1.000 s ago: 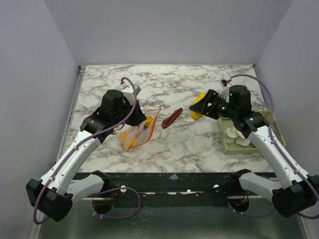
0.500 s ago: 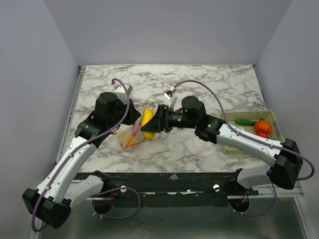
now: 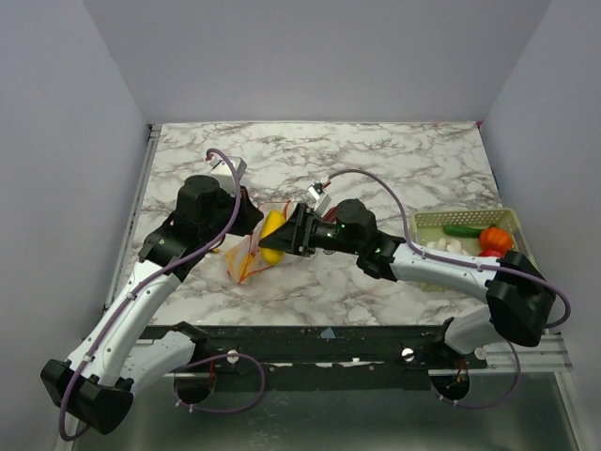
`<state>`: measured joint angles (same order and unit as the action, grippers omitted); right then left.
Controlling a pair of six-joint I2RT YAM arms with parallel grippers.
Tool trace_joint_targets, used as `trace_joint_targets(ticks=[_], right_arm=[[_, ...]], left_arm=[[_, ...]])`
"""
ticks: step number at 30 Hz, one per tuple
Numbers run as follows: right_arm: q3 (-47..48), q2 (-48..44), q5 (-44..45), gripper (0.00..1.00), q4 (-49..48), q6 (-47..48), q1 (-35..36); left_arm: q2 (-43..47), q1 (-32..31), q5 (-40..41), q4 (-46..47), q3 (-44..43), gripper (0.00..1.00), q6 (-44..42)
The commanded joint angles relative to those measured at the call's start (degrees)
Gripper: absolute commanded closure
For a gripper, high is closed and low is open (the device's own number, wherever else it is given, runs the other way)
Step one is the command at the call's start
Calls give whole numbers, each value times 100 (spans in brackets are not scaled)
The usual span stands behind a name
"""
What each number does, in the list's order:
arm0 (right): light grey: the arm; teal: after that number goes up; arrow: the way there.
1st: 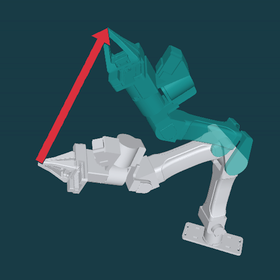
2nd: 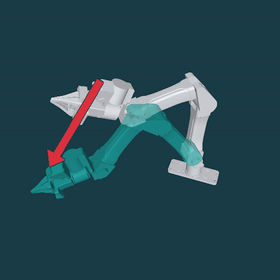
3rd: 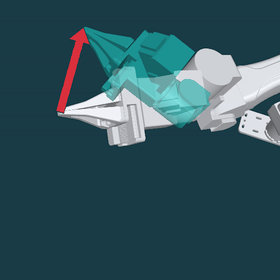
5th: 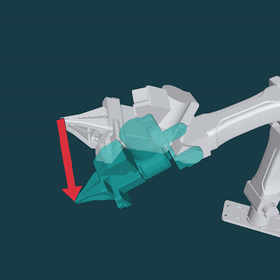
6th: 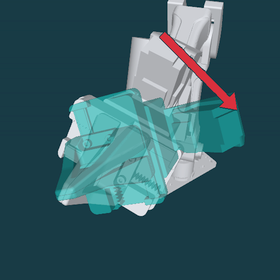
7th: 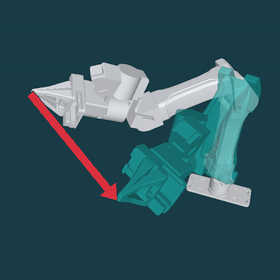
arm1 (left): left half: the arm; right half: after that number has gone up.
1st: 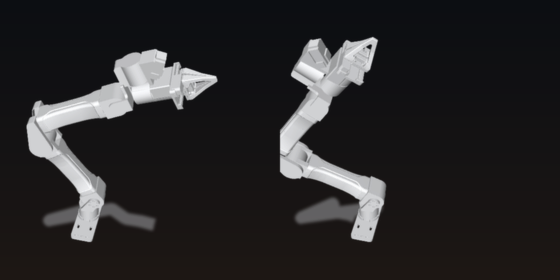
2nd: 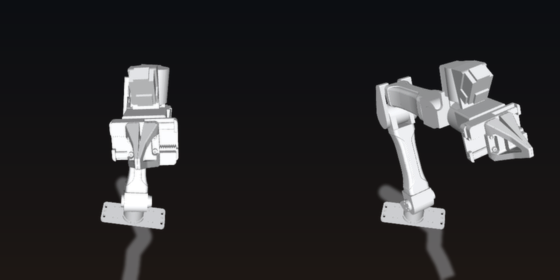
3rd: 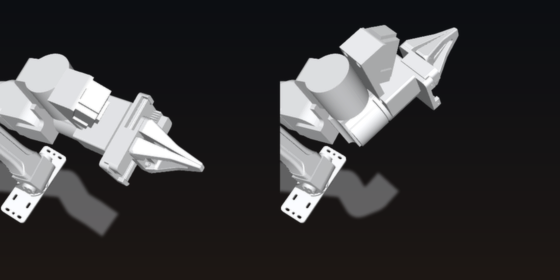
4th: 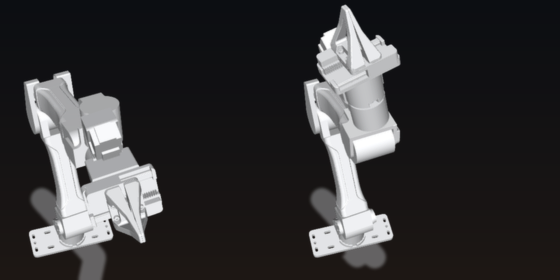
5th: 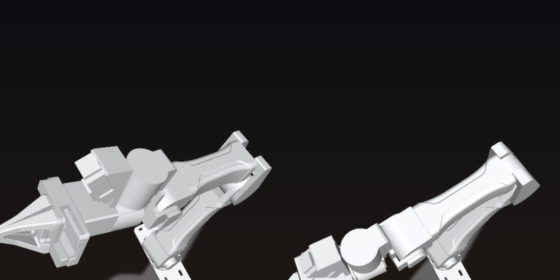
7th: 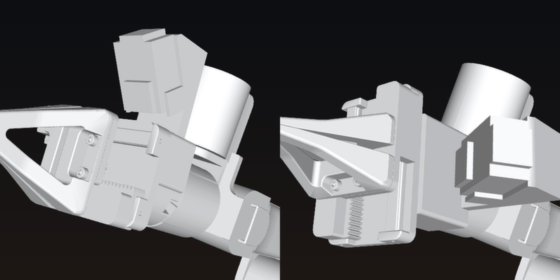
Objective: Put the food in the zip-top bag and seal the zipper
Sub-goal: Place the fake fruit in the zipper food storage bag.
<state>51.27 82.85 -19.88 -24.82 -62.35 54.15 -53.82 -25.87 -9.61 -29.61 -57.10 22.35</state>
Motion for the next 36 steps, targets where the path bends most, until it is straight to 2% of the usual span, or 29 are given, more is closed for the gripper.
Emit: trace_joint_targets(ticks=[1, 4, 6, 8, 14, 21, 25, 30, 33, 36], right_arm=[[50, 88, 803, 54, 436, -97, 149], [461, 104, 1651, 54, 1942, -158, 285], [728, 164, 2138, 54, 2996, -515, 354], [922, 232, 2368, 54, 3636, -749, 407], [1685, 524, 2399, 52, 4450, -283, 517], [2508, 687, 3157, 52, 6137, -294, 554], [2920, 984, 3252, 50, 6191, 45, 818], [3533, 1440, 2948, 46, 6179, 623, 884], [4057, 1761, 2940, 44, 6472, 1052, 943], [4419, 1950, 3159, 37, 6696, 1233, 957]], left_arm=[[92, 45, 58, 201, 41, 100, 59], [85, 38, 55, 204, 45, 100, 59], [67, 38, 69, 182, 33, 100, 50], [31, 38, 60, 151, 7, 100, 50], [-36, 38, -59, 166, 10, 100, 33], [-28, 38, -62, 172, 7, 100, 33], [-98, 47, -220, 168, -12, 100, 33], [-131, 47, -393, 242, 24, 100, 24], [-187, 43, -505, 221, -10, 100, 24], [-190, 47, -653, 254, 4, 100, 24]])
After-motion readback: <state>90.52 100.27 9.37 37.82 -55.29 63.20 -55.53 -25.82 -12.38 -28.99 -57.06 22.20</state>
